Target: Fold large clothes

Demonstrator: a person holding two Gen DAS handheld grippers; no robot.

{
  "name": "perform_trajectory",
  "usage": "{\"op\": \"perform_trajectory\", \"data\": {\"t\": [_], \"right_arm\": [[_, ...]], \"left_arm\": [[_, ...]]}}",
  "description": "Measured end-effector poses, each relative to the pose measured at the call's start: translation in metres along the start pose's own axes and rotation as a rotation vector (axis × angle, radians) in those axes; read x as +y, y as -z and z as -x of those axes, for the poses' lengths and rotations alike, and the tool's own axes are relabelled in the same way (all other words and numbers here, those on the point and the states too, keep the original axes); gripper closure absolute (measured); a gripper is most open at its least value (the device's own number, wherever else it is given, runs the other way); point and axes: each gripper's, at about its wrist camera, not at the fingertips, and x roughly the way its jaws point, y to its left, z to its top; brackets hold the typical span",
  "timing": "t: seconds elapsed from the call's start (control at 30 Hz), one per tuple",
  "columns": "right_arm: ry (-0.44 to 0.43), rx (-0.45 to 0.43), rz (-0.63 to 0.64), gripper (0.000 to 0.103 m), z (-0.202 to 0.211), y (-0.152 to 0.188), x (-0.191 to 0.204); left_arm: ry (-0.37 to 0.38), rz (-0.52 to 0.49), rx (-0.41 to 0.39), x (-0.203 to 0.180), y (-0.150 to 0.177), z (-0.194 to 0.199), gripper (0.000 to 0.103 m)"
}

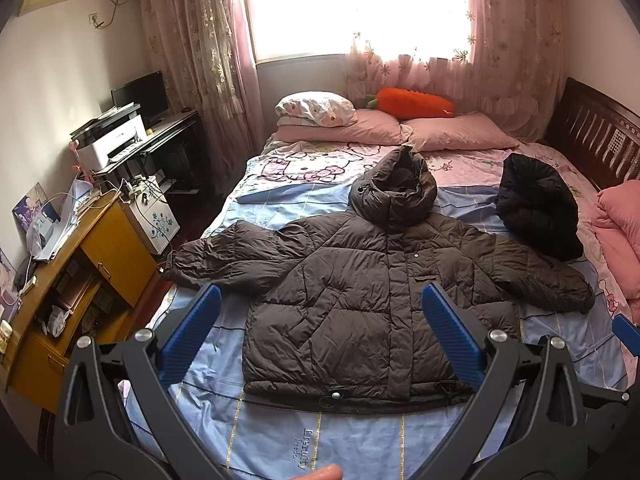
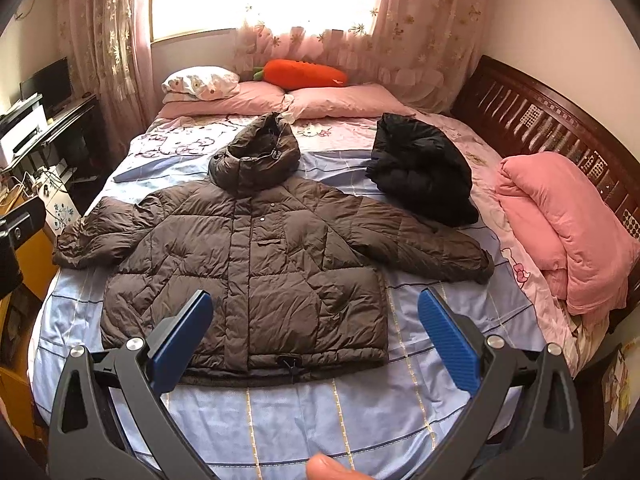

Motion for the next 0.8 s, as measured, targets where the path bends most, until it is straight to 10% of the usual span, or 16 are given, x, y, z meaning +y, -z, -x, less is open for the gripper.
{"op": "perform_trajectory", "data": {"t": [0.8], "right_arm": [[-0.004, -0.002, 0.013, 0.001, 0.0024, 0.0001, 0.0063]], "left_arm": [[0.004, 0.002, 0.001, 0.0038, 0.0009, 0.0010, 0.002]]}}
